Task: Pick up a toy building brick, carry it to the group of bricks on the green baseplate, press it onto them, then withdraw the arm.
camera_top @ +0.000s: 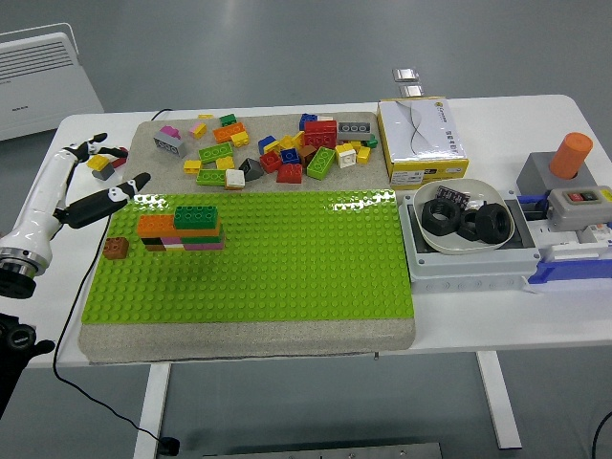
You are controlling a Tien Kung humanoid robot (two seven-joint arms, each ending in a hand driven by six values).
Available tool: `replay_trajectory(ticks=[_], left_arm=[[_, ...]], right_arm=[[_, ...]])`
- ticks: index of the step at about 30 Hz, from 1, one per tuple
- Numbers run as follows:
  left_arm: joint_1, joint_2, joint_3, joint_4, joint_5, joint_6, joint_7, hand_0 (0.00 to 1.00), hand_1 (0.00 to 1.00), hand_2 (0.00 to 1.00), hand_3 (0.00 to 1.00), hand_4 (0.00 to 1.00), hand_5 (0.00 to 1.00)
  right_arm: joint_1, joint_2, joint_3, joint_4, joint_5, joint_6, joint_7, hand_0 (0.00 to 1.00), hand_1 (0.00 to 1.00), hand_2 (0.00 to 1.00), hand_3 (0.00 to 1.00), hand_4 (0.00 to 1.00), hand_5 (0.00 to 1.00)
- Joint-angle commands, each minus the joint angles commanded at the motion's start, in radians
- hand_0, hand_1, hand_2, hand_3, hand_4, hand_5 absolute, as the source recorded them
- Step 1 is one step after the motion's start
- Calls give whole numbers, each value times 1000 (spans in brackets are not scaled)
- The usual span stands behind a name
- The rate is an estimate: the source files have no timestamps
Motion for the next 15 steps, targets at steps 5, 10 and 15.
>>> replay_trajectory(ticks=[5,10,15], left_arm=[[10,-24,-85,38,35,-6,-10,831,807,811,633,813,247],[12,-37,-109,75,82,-10,-16,821,793,794,632,791,197],[10,-43,-106,96,94,-8,-23,819,789,791,631,776,172]], right_arm=[[2,3,-12,0,6,0,3,686,659,667,747,912,998],[6,3,-15,0,6,-1,5,686,660,672,746,911,998],[9,2,-9,0,5,-1,7,685,660,673,746,911,998]])
